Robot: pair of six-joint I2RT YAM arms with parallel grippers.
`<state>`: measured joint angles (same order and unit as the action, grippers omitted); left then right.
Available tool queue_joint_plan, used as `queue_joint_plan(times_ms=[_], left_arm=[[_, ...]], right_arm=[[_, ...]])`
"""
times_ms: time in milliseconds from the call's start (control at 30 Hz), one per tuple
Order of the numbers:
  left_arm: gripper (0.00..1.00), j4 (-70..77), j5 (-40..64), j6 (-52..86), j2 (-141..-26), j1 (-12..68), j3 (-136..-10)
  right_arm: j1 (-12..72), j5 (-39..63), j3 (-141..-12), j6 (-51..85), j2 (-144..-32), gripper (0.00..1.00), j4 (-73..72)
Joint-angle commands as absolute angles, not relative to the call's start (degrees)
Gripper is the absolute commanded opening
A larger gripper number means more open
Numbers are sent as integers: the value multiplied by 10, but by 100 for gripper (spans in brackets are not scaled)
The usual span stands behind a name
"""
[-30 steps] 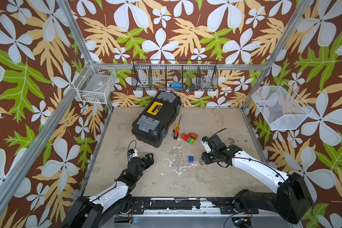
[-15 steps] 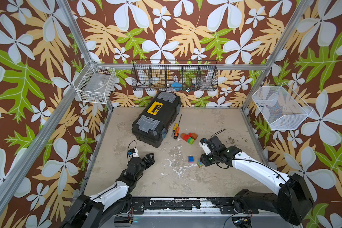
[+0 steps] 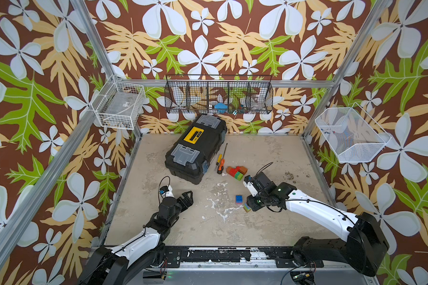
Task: Assemble the letter h with lego
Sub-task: Assemble the lego brick with the lego brick, then pick up the lego brick from the center of the board.
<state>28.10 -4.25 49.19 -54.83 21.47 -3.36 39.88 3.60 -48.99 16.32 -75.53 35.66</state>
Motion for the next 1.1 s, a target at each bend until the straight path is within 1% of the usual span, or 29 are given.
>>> queue_joint_plan(times_ms=[0,267,433,700,767,833,933,1067], left_arm=[[96,288,-42,482,-552,214,-34],[95,303,-41,485,-574,214,-29],[96,302,-31,487,-582,214,-34],[96,296,-40,484,-556,215,-29],[96,296,-39,485,-556,214,-29],[96,299,-36,485,-557,215,-29],[96,301,-30,487,-560,215,-29],[96,303,-22,489,-555,217,-23]], right_arm=[[415,26,-487,171,-769,13,400],[458,19,-476,175,-750,13,389],[465,36,-474,169,-744,13,383],[465,15,-516,167,-718,15,386],[463,50,-529,141,-698,16,370],[464,62,-546,90,-680,16,358],[463,29,-562,30,-655,14,368],[463,-42,-546,2,-632,12,375]])
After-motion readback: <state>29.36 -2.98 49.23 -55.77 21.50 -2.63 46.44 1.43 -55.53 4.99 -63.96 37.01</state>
